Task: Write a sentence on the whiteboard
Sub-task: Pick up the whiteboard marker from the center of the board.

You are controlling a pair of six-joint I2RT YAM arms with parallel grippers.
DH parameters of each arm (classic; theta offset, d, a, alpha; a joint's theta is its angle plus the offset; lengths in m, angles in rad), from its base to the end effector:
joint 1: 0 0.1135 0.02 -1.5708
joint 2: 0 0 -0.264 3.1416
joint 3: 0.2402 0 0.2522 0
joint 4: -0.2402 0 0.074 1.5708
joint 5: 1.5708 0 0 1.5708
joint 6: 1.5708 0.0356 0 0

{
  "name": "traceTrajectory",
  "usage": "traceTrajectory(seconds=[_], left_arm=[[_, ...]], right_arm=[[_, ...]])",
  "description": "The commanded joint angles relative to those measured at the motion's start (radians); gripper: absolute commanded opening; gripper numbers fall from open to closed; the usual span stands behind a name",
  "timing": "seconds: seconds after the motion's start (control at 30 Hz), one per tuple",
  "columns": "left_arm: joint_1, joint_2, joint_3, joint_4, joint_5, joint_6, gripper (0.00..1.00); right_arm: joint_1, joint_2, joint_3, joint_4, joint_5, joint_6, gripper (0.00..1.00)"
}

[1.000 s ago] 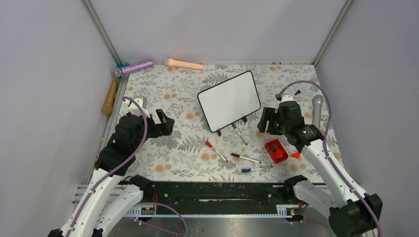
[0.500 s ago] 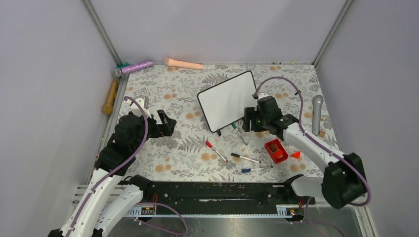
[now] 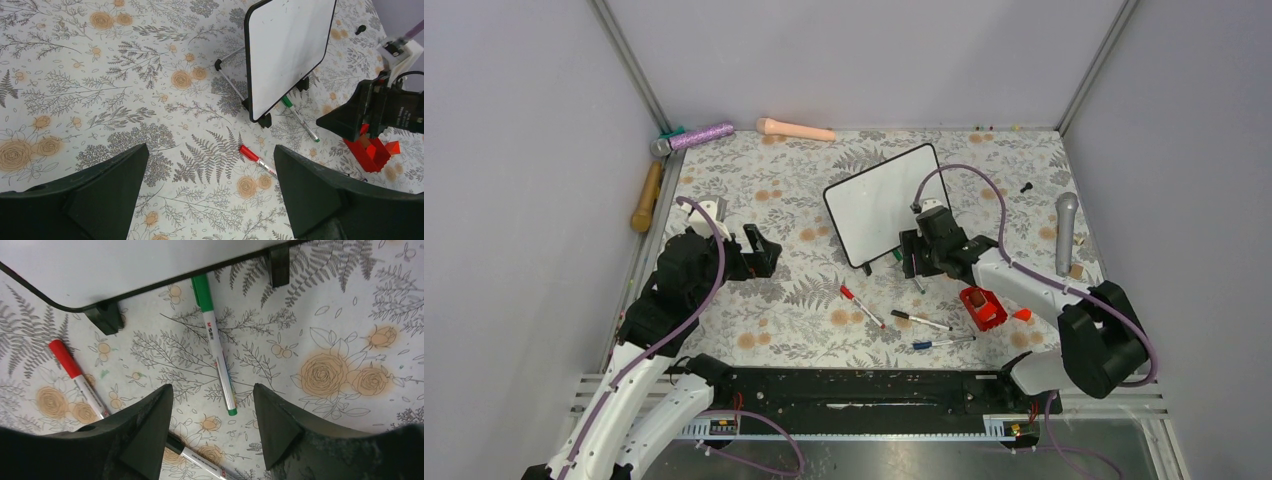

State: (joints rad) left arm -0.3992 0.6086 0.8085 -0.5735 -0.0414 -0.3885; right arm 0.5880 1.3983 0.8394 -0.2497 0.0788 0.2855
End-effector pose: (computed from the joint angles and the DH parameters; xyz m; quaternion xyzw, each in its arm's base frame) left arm 0.1236 -0.0506 0.3319 -0.0072 0.8260 -0.2004 0.5268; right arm 0.2427 0.1584 0.2154 -0.1253 0.9192 0.1241 0.3522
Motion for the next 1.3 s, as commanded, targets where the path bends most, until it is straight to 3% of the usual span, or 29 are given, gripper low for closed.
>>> traceTrajectory(seconds=[0.0,0.17,0.43,0.53,0.6,0.67,0.73,0.87,1.0,1.1,1.27], left_arm=[[0.000,-0.008,0.000,0.054,0.027,0.014,0.99],[0.000,-0.007,0.000,0.055,0.029,0.016,0.99],[0.000,-0.007,-0.002,0.055,0.030,0.016,0.99],[0.001,-0.007,-0.001,0.055,0.031,0.016,0.99],[0.000,-0.006,-0.002,0.055,0.033,0.016,0.99],[0.000,-0.003,-0.002,0.056,0.036,0.014,0.99],[0.000,0.001,-0.007,0.059,0.062,0.014,0.99],[0.000,0.021,-0.011,0.072,0.133,0.013,0.99],[0.000,0.069,-0.021,0.112,0.303,-0.033,0.99],[-0.001,0.128,-0.052,0.195,0.445,-0.142,0.97],[-0.001,0.252,-0.107,0.364,0.565,-0.373,0.95]], right_arm=[[0.029,0.034,-0.042,0.053,0.093,0.043,0.67],[0.058,0.109,-0.015,0.001,0.204,0.080,0.61],[0.064,0.173,-0.029,0.034,0.186,0.095,0.56],[0.063,0.200,-0.026,0.036,0.160,0.097,0.42],[0.064,0.204,-0.026,0.032,0.145,0.100,0.23],[0.063,0.180,-0.029,0.016,0.134,0.098,0.10],[0.063,0.124,-0.043,-0.003,0.122,0.093,0.03],[0.064,-0.022,-0.068,-0.079,0.050,0.082,0.01],[0.064,-0.102,-0.021,-0.222,-0.177,0.069,0.01],[0.064,-0.139,0.023,-0.303,-0.361,0.038,0.00],[0.064,-0.265,0.028,-0.299,-0.502,-0.003,0.00]])
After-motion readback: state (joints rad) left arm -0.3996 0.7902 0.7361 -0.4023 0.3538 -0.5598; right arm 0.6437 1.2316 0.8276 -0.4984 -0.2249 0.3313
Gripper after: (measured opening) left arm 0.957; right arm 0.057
